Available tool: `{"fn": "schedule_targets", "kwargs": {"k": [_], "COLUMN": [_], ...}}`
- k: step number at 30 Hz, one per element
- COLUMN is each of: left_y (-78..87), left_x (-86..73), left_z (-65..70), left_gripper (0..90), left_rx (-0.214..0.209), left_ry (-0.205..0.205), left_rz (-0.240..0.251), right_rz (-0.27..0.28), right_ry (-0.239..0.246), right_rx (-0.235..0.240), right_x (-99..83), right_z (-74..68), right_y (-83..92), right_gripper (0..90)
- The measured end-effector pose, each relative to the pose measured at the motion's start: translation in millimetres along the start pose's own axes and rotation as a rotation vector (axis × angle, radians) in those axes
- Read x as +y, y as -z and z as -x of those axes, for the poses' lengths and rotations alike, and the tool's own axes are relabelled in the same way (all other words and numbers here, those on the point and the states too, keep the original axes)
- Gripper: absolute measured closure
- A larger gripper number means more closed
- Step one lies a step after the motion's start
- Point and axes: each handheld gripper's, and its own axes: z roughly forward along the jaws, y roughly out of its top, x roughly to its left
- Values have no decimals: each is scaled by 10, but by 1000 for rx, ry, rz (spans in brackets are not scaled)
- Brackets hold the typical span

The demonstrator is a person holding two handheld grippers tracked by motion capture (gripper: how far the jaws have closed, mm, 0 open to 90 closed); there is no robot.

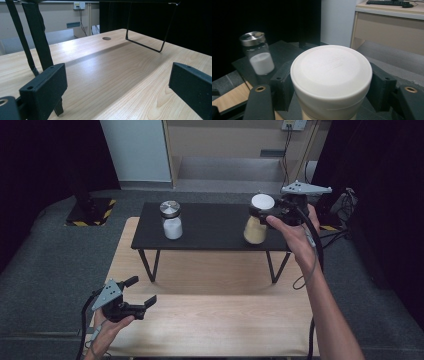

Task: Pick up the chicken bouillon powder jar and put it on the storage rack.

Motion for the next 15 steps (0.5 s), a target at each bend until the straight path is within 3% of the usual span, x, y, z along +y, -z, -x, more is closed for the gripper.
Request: {"fn": "schedule_targets", "kwargs": {"k": [15], "left_y": [-20], "left_x": [16], "left_z": [17], "left_gripper": [6], "left_rx": [7], "left_ry": [-16], "left_rz": [-25], "right_rz": [-13], "right_ry": [-36], "right_rx": [-46], "right_x": [-19], "right_z": [225], "right_y": [-179], "right_gripper": [328]}}
